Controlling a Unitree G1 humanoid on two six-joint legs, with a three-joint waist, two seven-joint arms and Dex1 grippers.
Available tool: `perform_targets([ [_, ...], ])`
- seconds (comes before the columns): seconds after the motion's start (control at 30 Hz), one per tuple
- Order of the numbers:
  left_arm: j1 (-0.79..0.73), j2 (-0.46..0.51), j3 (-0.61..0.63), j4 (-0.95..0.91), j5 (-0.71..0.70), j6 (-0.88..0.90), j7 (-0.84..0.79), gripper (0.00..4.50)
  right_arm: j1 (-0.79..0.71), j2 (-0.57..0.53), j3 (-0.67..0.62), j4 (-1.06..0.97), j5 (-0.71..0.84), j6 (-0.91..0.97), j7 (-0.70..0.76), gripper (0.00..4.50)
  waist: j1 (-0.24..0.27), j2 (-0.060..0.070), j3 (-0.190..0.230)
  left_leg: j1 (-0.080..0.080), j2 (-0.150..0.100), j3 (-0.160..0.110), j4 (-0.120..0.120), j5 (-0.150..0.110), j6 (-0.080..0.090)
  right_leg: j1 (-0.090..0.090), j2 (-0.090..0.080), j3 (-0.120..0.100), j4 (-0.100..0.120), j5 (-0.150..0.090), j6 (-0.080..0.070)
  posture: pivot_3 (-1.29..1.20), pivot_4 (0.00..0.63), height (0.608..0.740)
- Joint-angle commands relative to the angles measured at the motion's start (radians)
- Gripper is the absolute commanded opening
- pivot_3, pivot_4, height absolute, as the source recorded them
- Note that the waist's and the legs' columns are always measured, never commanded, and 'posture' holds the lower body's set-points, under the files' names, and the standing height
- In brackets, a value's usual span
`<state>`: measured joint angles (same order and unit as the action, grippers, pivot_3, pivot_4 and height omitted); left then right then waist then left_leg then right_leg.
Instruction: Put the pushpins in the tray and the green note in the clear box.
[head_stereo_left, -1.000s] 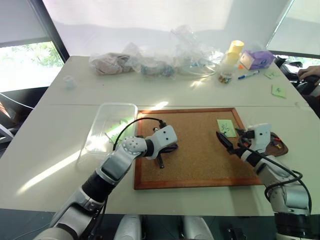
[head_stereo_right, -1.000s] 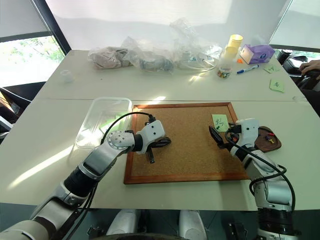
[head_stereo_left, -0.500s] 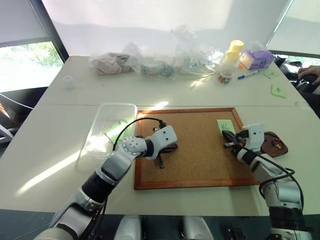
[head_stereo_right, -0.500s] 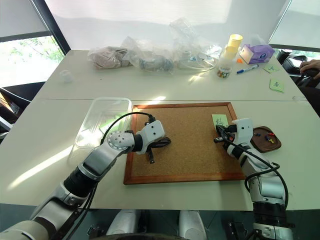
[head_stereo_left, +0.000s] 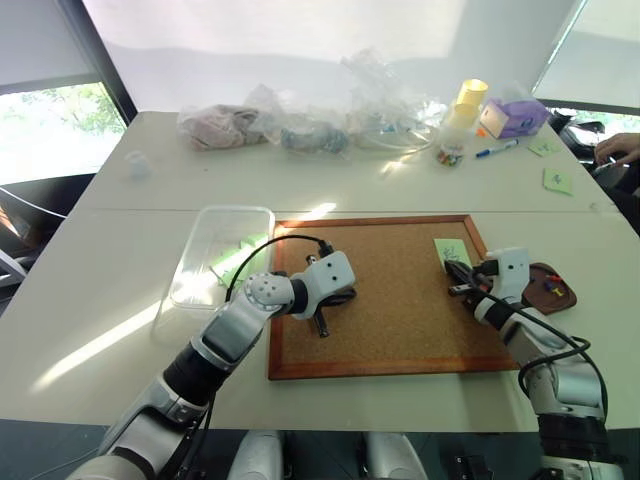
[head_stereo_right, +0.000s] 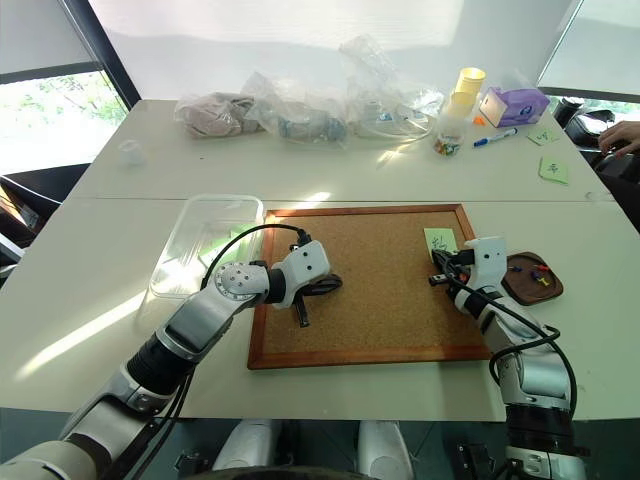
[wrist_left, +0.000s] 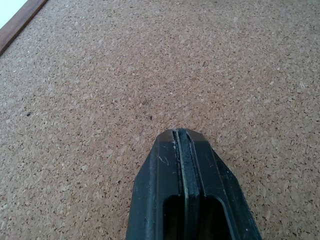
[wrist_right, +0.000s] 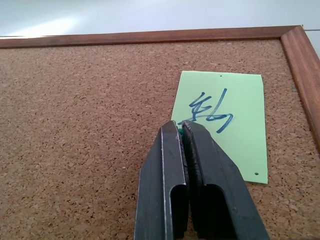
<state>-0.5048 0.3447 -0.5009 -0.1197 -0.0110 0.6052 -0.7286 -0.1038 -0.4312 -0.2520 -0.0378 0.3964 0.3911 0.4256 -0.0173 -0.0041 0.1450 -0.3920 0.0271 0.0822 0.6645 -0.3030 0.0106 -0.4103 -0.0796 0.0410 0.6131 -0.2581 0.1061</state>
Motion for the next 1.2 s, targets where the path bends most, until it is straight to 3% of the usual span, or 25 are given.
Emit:
perform_targets([
  [0.03, 0.031, 0.033, -0.031, 0.078, 0.044, 0.051, 0.001, 0.0, -0.011, -0.012, -0.059, -0.066, 0.015, -0.046, -0.008, 0.04, 0.0, 0.0, 0.0, 0.0, 0.0, 0.0, 0.0, 0.0, 0.0, 0.0, 0.0, 0.0, 0.0, 0.0, 0.0, 0.0, 0.15, 0.74],
  [0.4, 0.041, 0.03, -0.001, 0.075, 0.021, 0.022, -0.005, 0.0, -0.004, -0.004, -0.072, -0.097, 0.02, -0.049, -0.004, 0.04, -0.003, 0.0, 0.0, 0.0, 0.0, 0.0, 0.0, 0.0, 0.0, 0.0, 0.0, 0.0, 0.0, 0.0, 0.0, 0.0, 0.15, 0.74],
  [0.53, 0.055, -0.039, 0.303, -0.107, -0.387, 0.155, -0.142, 0.0, 0.004, -0.01, -0.068, -0.134, 0.023, -0.042, 0.001, 0.04, -0.006, 0.0, 0.002, -0.001, 0.001, 0.001, -0.001, 0.0, 0.0, -0.003, 0.0, -0.001, 0.0, 0.0, 0.0, 0.0, 0.15, 0.74],
  [0.63, 0.01, -0.09, 0.411, -0.12, -0.52, 0.274, -0.104, 0.0, 0.008, -0.018, -0.068, -0.156, 0.022, -0.041, 0.005, 0.04, 0.003, 0.0, 0.003, -0.015, 0.001, 0.0, 0.0, 0.003, -0.003, -0.017, -0.001, -0.005, 0.004, 0.0, 0.001, 0.0, 0.15, 0.74],
  [0.77, -0.042, -0.193, 0.471, -0.096, -0.615, 0.402, 0.004, 1.33, 0.021, -0.034, -0.067, -0.211, 0.02, -0.032, 0.009, 0.0, 0.009, 0.0, 0.003, -0.017, -0.001, -0.002, 0.002, 0.005, -0.004, -0.016, -0.001, -0.013, 0.004, 0.002, 0.004, 0.0, 0.15, 0.74],
  [0.9, -0.086, -0.302, 0.506, -0.059, -0.677, 0.489, 0.107, 3.22, 0.045, -0.054, -0.073, -0.286, 0.03, -0.009, 0.014, 0.0, 0.009, -0.002, 0.004, -0.018, -0.004, -0.002, 0.003, 0.004, 0.0, -0.014, 0.002, -0.014, 0.003, 0.002, 0.006, 0.0, 0.15, 0.74],
  [0.97, -0.159, -0.417, 0.561, 0.079, -0.692, 0.516, 0.213, 4.06, 0.067, -0.07, -0.078, -0.355, 0.043, 0.013, 0.021, 0.0, 0.014, -0.003, 0.005, -0.018, -0.006, -0.003, 0.004, 0.004, 0.001, -0.013, 0.002, -0.014, 0.003, 0.002, 0.006, 0.0, 0.15, 0.74],
  [1.03, -0.233, -0.497, 0.617, 0.215, -0.701, 0.503, 0.28, 4.06, 0.082, -0.083, -0.079, -0.41, 0.053, 0.033, 0.021, 0.0, 0.015, -0.006, 0.007, -0.018, -0.011, -0.005, 0.004, 0.006, 0.003, -0.012, 0.001, -0.015, 0.002, 0.003, 0.009, 0.0, 0.15, 0.74],
  [1.2, -0.333, -0.562, 0.68, 0.431, -0.694, 0.431, 0.349, 4.06, 0.089, -0.089, -0.083, -0.485, 0.063, 0.069, 0.0, 0.0, 0.003, -0.009, 0.008, -0.017, -0.012, -0.006, 0.004, 0.007, 0.005, -0.011, 0.002, -0.015, 0.001, 0.005, 0.012, 0.0, 0.15, 0.74],
])
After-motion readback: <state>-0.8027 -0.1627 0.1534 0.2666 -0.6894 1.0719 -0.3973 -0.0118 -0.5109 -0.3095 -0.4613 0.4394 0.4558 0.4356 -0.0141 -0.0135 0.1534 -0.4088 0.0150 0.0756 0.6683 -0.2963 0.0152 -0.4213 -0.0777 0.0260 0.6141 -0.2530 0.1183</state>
